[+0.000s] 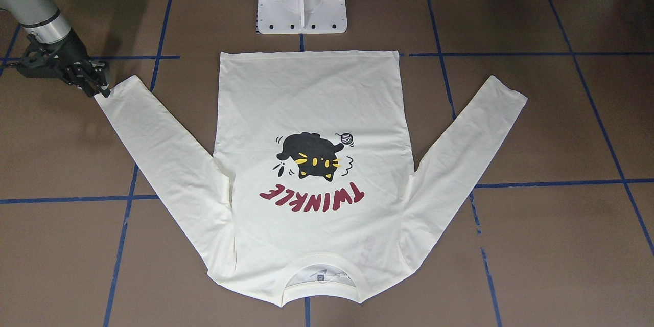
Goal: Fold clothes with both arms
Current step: 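Lower the right gripper to the cuff of the sleeve nearest it and grasp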
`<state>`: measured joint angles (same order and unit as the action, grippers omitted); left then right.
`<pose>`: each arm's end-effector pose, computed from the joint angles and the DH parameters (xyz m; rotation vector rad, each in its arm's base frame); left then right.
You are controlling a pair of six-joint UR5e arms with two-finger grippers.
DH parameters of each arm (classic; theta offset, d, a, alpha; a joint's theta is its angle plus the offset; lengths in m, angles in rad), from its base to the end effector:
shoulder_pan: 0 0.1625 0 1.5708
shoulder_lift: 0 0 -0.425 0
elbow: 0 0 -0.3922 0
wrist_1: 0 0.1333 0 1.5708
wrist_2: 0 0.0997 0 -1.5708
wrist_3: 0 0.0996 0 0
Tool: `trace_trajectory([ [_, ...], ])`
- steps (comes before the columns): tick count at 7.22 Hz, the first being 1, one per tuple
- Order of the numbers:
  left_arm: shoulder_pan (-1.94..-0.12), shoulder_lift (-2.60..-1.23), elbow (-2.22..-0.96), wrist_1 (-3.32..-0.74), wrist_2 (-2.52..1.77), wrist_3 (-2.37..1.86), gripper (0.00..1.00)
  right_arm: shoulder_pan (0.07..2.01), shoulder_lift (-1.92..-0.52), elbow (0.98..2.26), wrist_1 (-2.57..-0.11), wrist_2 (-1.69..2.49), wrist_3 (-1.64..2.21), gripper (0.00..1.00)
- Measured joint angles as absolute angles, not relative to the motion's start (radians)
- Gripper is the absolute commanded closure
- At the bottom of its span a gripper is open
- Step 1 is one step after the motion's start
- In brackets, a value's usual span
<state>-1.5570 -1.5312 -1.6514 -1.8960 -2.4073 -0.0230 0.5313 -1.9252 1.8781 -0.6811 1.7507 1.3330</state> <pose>-0.0526 -0.4928 0.5977 0.3292 0.8330 0.1446 -0.2724 -0.2940 0.5704 0.1587 -0.8436 0.1995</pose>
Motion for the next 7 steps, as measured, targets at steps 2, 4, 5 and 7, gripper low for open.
trace_trajectory([
  [2,-1.557,-1.531,-1.652,-1.896,-2.407,-0.023,0.0,0.53,-1.925,1.874,-0.681,1.75,1.334,0.82],
  [4,-1.557,-1.531,-1.652,-1.896,-2.408,-0.023,0.0,0.529,-1.923,1.873,-0.68,1.75,1.368,1.0],
  [5,-1.557,-1.531,-1.653,-1.896,-2.408,-0.023,0.0,0.529,-1.922,1.874,-0.68,1.744,1.391,1.0],
  [7,-1.557,-1.532,-1.653,-1.896,-2.408,-0.023,0.0,0.53,-1.921,1.883,-0.68,1.72,1.401,1.0],
])
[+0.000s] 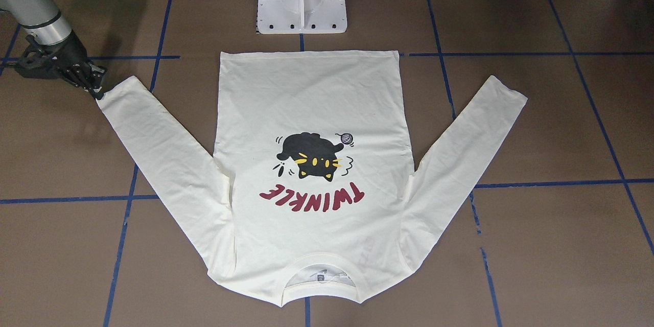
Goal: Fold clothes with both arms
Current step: 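Lower the right gripper to the cuff of the sleeve nearest it and grasp, then lift the sleeve with the right gripper and fold it across the shirt body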
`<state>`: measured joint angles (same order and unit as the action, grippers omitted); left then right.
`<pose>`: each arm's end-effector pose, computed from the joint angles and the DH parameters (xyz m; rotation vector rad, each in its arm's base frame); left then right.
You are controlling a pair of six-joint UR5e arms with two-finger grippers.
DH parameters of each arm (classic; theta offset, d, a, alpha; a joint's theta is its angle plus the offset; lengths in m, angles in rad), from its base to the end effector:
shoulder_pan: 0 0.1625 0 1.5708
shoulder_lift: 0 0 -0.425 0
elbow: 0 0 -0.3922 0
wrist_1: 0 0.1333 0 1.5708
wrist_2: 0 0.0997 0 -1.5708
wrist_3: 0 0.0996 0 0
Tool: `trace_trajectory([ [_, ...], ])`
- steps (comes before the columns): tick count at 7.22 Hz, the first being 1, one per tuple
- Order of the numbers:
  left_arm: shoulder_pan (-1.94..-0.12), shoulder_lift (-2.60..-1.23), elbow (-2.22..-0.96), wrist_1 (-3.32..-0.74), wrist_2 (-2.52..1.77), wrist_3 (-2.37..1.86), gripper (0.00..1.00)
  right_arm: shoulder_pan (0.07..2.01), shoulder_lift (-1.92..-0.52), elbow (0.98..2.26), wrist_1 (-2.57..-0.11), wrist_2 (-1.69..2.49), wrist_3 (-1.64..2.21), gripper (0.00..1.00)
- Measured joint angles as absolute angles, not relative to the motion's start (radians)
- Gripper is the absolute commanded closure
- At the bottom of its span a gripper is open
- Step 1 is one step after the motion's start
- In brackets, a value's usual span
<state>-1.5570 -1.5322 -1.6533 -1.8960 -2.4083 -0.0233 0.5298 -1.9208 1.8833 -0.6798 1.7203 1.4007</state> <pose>-0.0525 -0.4932 0.5962 0.3317 0.8339 0.1457 -0.2732 -0.2973 0.5660 0.1608 -0.8510 0.2732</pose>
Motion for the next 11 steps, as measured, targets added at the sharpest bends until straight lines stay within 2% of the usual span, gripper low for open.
trace_trajectory([
  [3,-1.557,-1.534,-1.654,-1.896,-2.408,-0.024,0.0,0.608,-1.917,1.997,-0.74,1.776,1.382,1.0],
  [5,-1.557,-1.534,-1.654,-1.896,-2.408,-0.025,0.0,0.746,-1.818,2.074,-0.916,1.877,1.33,1.0],
  [7,-1.557,-1.534,-1.654,-1.896,-2.408,-0.025,0.0,0.84,-1.538,2.093,-1.229,1.909,1.277,1.0],
  [9,-1.557,-1.534,-1.654,-1.896,-2.408,-0.026,0.0,0.857,-1.151,2.062,-1.629,1.875,1.168,1.0],
  [11,-1.557,-1.535,-1.655,-1.896,-2.408,-0.026,0.0,0.834,-0.829,1.897,-1.769,1.805,1.114,1.0],
])
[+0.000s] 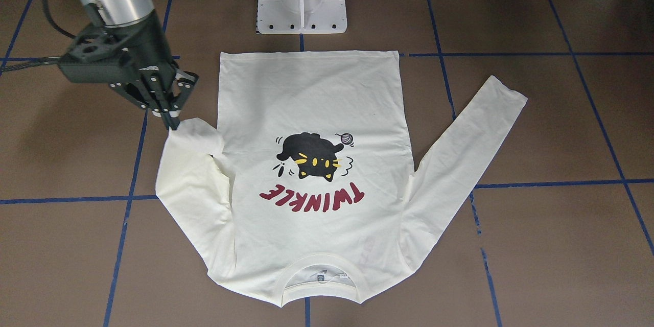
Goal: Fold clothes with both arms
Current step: 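Lift the sleeve with the right gripper and fold it across the shirt body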
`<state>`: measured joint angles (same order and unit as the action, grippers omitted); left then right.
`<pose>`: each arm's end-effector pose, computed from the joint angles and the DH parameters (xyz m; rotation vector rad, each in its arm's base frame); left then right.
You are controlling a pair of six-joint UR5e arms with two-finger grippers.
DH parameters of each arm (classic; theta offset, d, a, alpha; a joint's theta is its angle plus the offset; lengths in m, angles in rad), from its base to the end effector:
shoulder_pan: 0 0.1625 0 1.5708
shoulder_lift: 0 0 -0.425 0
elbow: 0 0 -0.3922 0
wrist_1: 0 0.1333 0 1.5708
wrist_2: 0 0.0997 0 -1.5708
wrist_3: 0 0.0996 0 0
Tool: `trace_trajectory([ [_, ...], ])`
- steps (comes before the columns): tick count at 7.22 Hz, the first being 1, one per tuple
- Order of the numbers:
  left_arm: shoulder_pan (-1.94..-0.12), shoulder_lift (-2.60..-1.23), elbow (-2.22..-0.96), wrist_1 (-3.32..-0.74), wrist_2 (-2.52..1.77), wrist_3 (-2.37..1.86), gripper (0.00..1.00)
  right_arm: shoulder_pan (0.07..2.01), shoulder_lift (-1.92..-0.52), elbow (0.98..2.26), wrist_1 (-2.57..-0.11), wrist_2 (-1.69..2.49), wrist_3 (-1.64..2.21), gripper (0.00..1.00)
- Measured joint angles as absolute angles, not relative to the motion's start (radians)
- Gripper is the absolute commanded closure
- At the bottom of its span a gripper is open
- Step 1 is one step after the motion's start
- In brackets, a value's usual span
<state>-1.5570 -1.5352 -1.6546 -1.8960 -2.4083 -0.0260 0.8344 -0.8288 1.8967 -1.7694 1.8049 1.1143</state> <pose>-0.0525 -0.4945 0.5940 0.3346 0.8342 0.1450 -0.3311 -0.5293 0.1185 0.3462 -0.8249 0.2507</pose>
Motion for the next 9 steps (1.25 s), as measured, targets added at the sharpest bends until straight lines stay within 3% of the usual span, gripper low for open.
trace_trajectory([
  [2,-1.557,-1.535,-1.656,-1.896,-2.408,-0.026,0.0,0.788,-0.579,1.654,-1.782,1.728,1.107,1.0],
  [6,-1.557,-1.534,-1.656,-1.896,-2.408,-0.027,0.0,0.56,-0.374,1.149,-1.442,1.47,1.194,1.0],
  [8,-1.557,-1.532,-1.656,-1.896,-2.407,-0.026,0.0,0.513,-0.275,0.965,-1.343,1.419,1.297,1.0],
  [9,-1.557,-1.531,-1.656,-1.896,-2.407,-0.026,0.0,0.506,-0.246,0.917,-1.319,1.412,1.332,0.87],
])
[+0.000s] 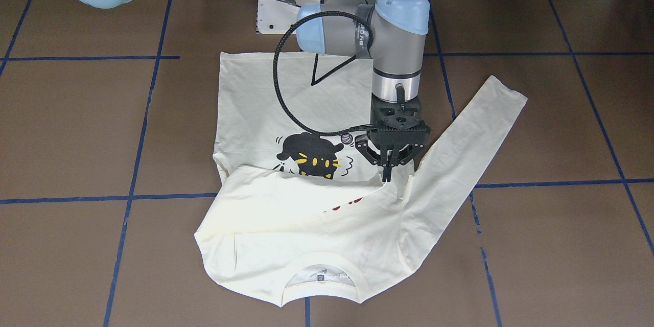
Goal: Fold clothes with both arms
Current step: 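Lift the sleeve with the right gripper and fold it across the shirt body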
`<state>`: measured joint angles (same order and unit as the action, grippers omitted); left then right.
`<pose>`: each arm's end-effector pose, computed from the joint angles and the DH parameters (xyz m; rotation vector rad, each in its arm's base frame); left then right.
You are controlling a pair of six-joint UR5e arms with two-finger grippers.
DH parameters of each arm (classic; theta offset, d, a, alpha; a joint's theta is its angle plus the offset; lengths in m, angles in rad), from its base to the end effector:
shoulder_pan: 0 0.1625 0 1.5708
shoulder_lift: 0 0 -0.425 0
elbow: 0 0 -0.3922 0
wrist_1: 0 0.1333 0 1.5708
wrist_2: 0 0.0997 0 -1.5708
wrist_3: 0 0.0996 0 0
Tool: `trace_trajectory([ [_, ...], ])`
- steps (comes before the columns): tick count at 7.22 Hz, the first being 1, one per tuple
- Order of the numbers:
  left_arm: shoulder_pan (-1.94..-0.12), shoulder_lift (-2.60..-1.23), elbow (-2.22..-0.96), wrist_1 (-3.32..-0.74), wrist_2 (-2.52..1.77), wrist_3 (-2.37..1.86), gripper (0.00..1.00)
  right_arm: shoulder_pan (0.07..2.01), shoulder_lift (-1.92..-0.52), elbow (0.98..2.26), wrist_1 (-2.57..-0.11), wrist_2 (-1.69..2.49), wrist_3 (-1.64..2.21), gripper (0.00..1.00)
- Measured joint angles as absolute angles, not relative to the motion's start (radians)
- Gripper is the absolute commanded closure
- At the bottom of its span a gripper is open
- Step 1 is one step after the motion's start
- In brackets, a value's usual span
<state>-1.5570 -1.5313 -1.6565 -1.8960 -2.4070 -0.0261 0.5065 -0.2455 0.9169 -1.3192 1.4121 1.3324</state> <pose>-0.0526 -0.4929 0.5951 0.3328 0.8330 0.1438 -0.6779 -0.5465 0.0017 0.4744 -0.8079 0.3215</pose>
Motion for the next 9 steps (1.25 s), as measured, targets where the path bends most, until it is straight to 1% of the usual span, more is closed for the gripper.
trace_trajectory([
  [1,-1.557,-1.531,-1.657,-1.896,-2.407,-0.026,0.0,0.504,-0.224,0.888,-1.307,1.412,1.366,0.05],
  [2,-1.557,-1.531,-1.657,-1.896,-2.406,-0.026,0.0,0.504,-0.202,0.863,-1.302,1.414,1.389,0.0],
  [4,-1.557,-1.538,-1.657,-1.899,-2.402,-0.024,0.0,0.507,-0.16,0.819,-1.3,1.421,1.405,0.0],
  [6,-1.556,-1.567,-1.66,-1.925,-2.402,-0.023,0.0,0.554,-0.138,0.81,-1.306,1.501,1.398,0.0],
  [8,-1.555,-1.596,-1.655,-2.102,-2.403,-0.025,0.0,0.658,-0.141,0.833,-1.368,1.659,1.333,0.0],
  [9,-1.554,-1.618,-1.641,-2.214,-2.406,-0.056,0.0,0.719,-0.179,0.897,-1.437,1.746,1.27,0.0],
])
